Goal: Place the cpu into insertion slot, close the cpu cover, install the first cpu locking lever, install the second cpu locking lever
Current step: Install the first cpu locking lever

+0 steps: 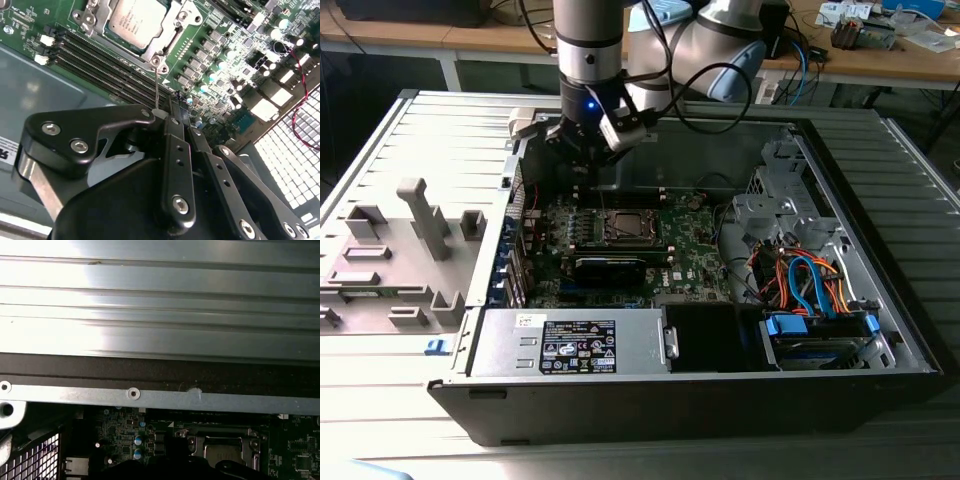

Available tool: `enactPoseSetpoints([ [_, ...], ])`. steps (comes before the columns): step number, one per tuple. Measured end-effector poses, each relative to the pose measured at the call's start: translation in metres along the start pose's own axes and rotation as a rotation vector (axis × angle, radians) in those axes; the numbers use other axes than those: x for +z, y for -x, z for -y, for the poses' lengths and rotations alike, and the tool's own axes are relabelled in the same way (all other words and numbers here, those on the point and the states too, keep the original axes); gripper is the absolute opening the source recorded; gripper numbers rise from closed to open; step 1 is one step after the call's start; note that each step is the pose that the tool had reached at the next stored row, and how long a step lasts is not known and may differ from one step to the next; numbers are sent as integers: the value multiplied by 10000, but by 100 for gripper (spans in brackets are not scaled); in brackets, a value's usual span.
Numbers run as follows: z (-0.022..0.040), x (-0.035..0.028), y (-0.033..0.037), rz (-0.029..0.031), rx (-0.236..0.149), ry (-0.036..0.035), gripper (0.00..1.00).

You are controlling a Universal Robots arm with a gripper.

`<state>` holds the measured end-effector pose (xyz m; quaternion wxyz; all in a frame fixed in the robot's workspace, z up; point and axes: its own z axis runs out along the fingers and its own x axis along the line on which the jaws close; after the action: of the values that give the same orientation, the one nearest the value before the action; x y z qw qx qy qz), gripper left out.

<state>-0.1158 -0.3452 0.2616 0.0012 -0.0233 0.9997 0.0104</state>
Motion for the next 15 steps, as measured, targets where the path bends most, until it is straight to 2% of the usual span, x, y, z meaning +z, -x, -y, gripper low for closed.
enactPoseSetpoints([
  [15,6,0,123,0,0,0,11],
])
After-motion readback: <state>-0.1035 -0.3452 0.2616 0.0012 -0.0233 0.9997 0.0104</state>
